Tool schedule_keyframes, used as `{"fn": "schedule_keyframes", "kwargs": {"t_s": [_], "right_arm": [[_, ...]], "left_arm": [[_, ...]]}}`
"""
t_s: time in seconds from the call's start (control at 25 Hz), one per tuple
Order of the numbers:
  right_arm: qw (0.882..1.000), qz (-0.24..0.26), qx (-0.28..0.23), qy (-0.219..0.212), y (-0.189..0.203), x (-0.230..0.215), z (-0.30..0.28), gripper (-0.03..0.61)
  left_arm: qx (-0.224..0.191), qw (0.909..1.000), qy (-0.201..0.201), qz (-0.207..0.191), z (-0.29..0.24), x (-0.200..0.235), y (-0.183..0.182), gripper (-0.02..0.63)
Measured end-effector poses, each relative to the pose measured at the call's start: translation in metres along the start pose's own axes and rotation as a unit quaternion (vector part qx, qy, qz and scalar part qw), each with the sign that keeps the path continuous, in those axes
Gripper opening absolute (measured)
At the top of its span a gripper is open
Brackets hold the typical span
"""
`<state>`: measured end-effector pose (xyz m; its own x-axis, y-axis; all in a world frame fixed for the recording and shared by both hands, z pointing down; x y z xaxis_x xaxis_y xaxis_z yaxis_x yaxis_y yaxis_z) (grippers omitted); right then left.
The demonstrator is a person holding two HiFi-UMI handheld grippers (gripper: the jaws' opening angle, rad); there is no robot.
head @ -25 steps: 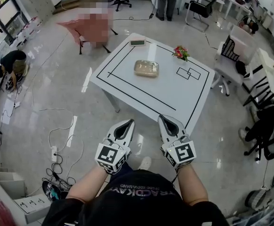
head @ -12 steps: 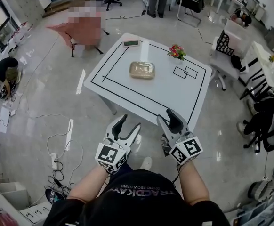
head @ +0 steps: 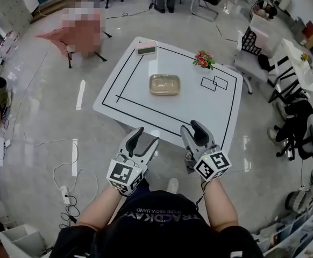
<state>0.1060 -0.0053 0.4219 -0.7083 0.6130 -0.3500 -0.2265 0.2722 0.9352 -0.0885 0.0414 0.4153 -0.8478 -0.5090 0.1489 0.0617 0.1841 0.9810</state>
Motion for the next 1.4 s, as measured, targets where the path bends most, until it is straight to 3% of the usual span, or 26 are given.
{"fn": "schedule_keyframes", "kwargs": {"t_s": [0.64, 1.04, 1.4], "right_arm": [[0.996, 0.003, 0.003, 0.091, 0.016, 0.012, -0.095, 0.173], [0.991, -0.023, 0.006, 0.129, 0.023, 0.006, -0.118, 0.173], [0.986, -0.082, 0.021, 0.14, 0.037, -0.035, -0.129, 0.173]], "left_arm": [[0.013, 0.9969, 0.077, -0.004, -0.025, 0.12, -0.012, 0.235], [0.003, 0.994, 0.108, -0.016, -0.043, 0.143, -0.024, 0.235], [0.005, 0.9947, 0.101, -0.017, -0.062, 0.143, -0.023, 0.235]]}}
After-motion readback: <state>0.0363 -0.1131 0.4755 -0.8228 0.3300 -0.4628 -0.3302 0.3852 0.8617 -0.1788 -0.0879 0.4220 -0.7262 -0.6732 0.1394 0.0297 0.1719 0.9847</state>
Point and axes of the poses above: the fingertips, and each gripper's own axes: z backward along the fingers, x to its left, y out of its underside, the point moved 6 cm from there along z, backward along the fingers, and after that the axes turned 1 degree about -y, right-handed, at the moved point
